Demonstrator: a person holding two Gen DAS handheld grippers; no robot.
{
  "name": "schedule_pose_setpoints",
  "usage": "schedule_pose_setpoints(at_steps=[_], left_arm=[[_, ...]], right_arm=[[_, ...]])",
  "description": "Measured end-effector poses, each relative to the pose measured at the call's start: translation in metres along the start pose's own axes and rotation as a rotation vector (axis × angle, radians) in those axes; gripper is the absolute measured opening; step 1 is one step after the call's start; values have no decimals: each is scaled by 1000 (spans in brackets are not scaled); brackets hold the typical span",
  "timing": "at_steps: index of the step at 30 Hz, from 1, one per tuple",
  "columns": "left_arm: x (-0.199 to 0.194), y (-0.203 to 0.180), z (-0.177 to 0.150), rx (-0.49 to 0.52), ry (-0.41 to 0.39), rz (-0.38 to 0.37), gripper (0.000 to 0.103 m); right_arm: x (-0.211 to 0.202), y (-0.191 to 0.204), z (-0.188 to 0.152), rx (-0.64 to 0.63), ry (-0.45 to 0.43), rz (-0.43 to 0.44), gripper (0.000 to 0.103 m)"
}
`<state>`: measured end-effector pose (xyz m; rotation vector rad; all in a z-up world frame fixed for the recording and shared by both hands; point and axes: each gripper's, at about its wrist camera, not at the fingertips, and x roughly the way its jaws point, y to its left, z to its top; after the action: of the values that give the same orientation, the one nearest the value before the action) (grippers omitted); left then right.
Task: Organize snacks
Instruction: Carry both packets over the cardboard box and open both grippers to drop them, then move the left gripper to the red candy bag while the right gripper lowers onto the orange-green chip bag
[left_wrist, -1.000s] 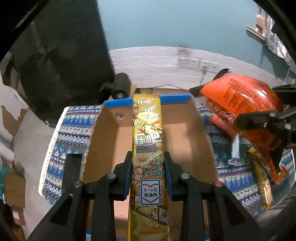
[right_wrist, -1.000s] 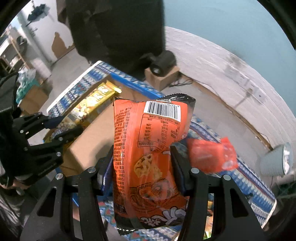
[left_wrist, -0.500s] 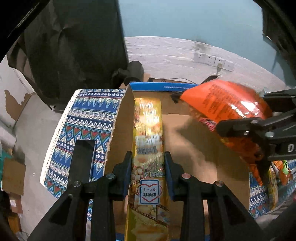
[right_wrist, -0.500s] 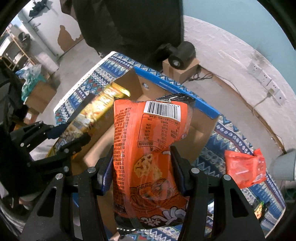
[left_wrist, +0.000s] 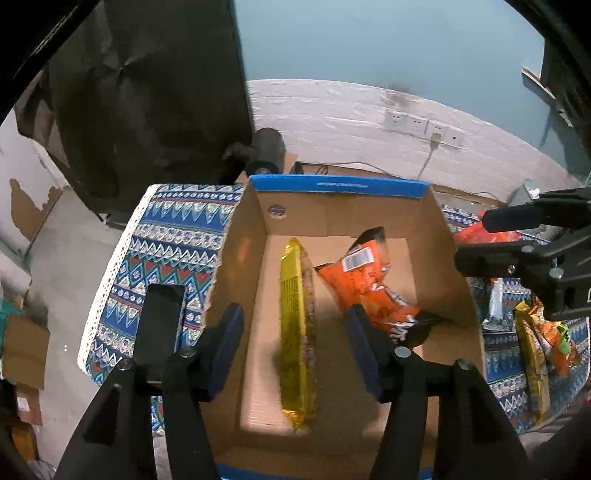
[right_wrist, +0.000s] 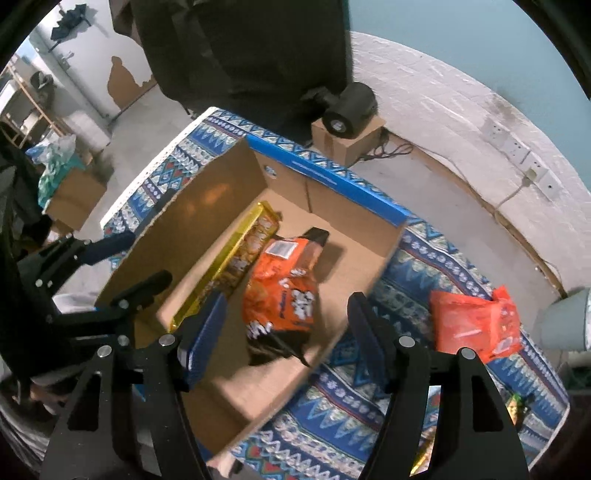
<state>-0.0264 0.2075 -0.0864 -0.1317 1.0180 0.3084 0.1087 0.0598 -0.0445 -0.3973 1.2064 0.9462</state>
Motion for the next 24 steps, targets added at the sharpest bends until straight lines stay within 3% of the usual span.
schedule_pose_setpoints(at_steps=[24], left_arm=[[-24, -107, 4, 205, -30, -107, 71]], right_arm=[[-68, -97, -85, 137, -58, -101, 71]])
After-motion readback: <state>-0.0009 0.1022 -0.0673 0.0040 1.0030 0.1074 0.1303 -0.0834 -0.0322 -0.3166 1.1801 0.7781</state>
